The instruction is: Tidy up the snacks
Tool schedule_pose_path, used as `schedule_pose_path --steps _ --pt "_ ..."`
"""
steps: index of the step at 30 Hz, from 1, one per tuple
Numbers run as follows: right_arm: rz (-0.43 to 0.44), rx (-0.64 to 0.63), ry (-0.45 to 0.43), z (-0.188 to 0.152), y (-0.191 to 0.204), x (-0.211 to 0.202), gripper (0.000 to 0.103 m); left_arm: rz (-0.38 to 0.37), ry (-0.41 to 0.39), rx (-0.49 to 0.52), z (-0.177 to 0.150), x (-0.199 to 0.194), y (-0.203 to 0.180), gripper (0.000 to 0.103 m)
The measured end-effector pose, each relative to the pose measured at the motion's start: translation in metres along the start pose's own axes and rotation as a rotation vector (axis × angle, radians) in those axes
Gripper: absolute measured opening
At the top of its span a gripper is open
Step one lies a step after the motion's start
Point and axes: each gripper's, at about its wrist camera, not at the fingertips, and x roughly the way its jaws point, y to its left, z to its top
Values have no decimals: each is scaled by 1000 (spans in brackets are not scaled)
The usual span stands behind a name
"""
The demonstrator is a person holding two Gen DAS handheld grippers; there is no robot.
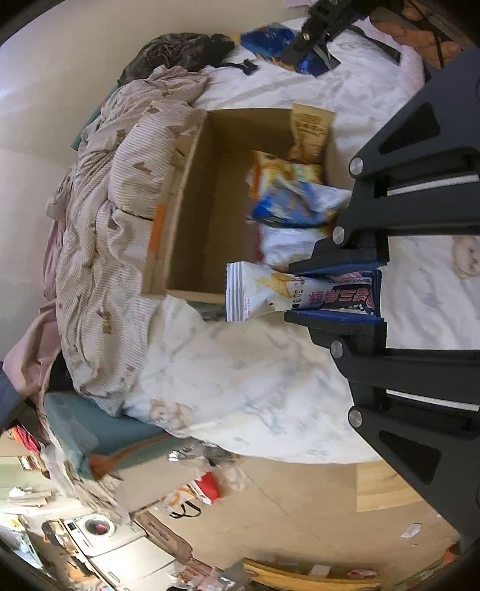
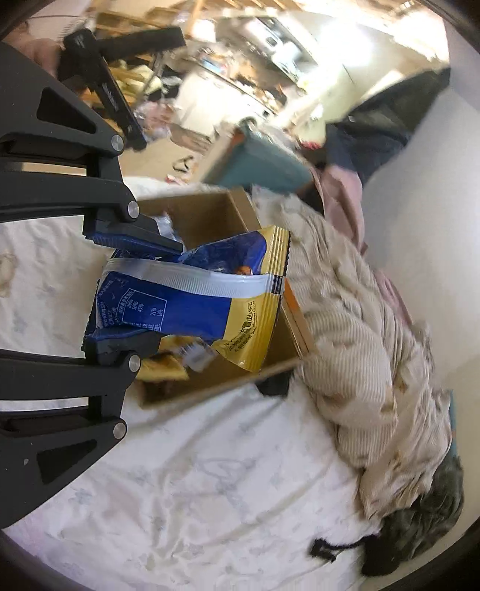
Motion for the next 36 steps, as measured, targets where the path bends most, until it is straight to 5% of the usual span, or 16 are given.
schedule_pose_path --steps 9,20,21,23,25,34,36 --pt "-66 13 75 25 -17 57 35 -26 -5 76 38 50 -38 15" --pt "-116 -21 135 35 -17 96 41 -94 31 79 38 89 -39 16" --pt "-112 -20 130 37 -17 96 54 -95 28 86 38 88 -39 20" --pt "-121 -12 101 38 -17 92 75 -90 17 91 38 85 -39 44" --pt "-128 -11 69 39 -17 86 78 -104 -18 73 37 77 -38 75" --pt "-97 51 8 45 -26 51 78 -111 -39 19 33 50 -22 81" --pt "-91 52 -9 42 -23 40 88 -91 -46 6 29 40 -17 81"
